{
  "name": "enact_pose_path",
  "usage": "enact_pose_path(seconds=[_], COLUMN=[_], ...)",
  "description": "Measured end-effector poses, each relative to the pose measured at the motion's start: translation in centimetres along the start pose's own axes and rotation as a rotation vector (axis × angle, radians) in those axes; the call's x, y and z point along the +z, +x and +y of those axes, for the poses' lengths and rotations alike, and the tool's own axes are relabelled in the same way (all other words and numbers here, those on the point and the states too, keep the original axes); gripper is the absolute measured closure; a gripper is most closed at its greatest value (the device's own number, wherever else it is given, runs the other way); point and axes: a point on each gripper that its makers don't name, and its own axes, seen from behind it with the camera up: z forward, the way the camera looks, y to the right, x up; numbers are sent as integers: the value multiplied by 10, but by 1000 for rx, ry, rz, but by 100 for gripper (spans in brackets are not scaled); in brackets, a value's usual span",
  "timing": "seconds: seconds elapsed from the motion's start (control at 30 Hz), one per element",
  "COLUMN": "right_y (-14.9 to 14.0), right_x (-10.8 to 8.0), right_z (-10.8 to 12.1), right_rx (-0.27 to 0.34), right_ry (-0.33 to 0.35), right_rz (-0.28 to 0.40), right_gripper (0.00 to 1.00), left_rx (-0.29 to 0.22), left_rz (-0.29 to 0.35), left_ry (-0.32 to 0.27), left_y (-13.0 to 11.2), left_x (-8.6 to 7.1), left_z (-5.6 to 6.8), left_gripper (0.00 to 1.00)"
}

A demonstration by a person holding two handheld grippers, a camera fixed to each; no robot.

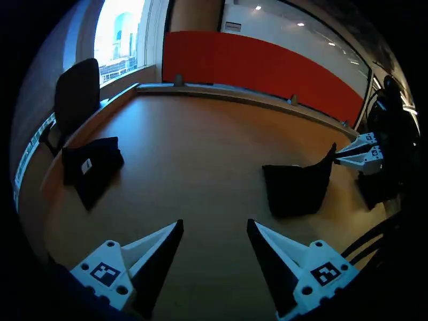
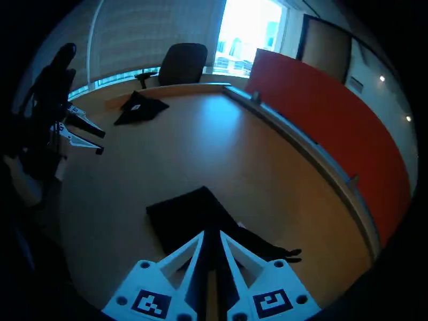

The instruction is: Fold towel

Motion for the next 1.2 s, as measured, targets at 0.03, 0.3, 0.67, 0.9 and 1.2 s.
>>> enact_pose_path(seconds=[0.03,0.3,0.67,0.9,1.2], right_y=[2,13,-11,-11,-17], right_x=[4,47,96,93,81], right_z=[-5,-47,-88,-86,-78], right_rx=[-9,-73,-82,-83,-49], right_ry=[11,108,208,201,176], right_rz=[-2,-31,-117,-112,-106], right_gripper=[94,94,94,85,27], left_rx=[-1,-16,-66,-79,-74], left_rz=[1,16,25,26,25], left_ry=[2,20,41,41,46], left_y=[0,-3,-14,-17,-17], left_x=[-1,-16,-30,-32,-32], left_z=[-1,-7,-18,-17,-17], left_gripper=[12,12,12,12,12])
